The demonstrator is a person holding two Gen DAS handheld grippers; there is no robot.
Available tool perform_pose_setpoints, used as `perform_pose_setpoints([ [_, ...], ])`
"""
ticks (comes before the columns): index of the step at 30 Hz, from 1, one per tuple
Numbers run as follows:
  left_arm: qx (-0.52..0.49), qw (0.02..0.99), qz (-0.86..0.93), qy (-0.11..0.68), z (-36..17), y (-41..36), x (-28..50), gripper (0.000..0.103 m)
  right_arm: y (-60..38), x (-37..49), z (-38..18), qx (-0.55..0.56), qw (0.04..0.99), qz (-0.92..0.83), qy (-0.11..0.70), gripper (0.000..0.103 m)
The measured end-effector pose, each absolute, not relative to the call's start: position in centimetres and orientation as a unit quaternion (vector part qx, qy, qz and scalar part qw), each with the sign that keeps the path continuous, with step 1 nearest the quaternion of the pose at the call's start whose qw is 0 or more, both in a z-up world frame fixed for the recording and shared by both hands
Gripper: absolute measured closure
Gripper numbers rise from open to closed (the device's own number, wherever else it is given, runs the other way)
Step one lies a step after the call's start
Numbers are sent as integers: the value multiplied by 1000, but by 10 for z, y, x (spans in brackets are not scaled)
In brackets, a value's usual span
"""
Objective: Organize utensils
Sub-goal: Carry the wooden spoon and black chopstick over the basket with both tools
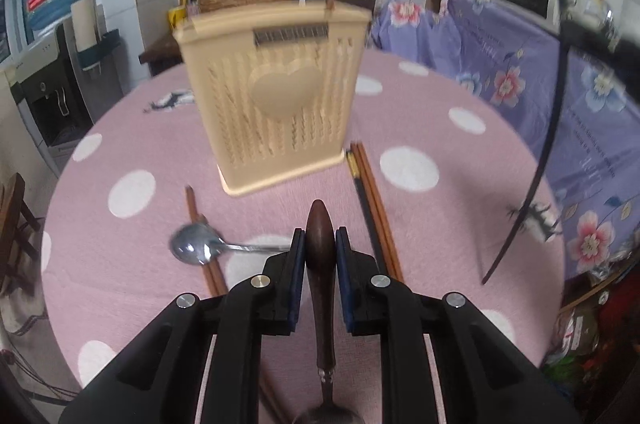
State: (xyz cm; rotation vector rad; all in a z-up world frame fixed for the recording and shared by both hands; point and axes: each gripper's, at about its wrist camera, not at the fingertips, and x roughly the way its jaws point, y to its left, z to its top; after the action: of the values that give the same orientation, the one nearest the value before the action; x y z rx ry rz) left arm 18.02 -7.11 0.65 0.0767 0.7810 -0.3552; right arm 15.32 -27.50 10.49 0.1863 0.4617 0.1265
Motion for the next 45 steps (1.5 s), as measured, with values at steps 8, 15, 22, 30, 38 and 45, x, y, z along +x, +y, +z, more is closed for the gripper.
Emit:
perform_pose_setpoints([
  [8,10,931,-170,321,55,-43,166,87,-276,154,105,94,967,63,228,94],
  [15,-5,932,-176,317,55,-39,169,87,-277,150,107,86,968,65,228,94],
  [22,-9,935,-181,306,63,-35,169,87,-279,151,107,88,966,76,229,95],
  [30,-4,937,-194,290,83,-37,176,87,-277,157,122,87,968,92,218,95],
  [38,-15,952,-190,239,154,-24,200,87,-259,184,191,76,973,134,175,95],
  [45,-23,967,-151,202,215,-26,244,87,-241,227,265,91,981,133,111,95],
])
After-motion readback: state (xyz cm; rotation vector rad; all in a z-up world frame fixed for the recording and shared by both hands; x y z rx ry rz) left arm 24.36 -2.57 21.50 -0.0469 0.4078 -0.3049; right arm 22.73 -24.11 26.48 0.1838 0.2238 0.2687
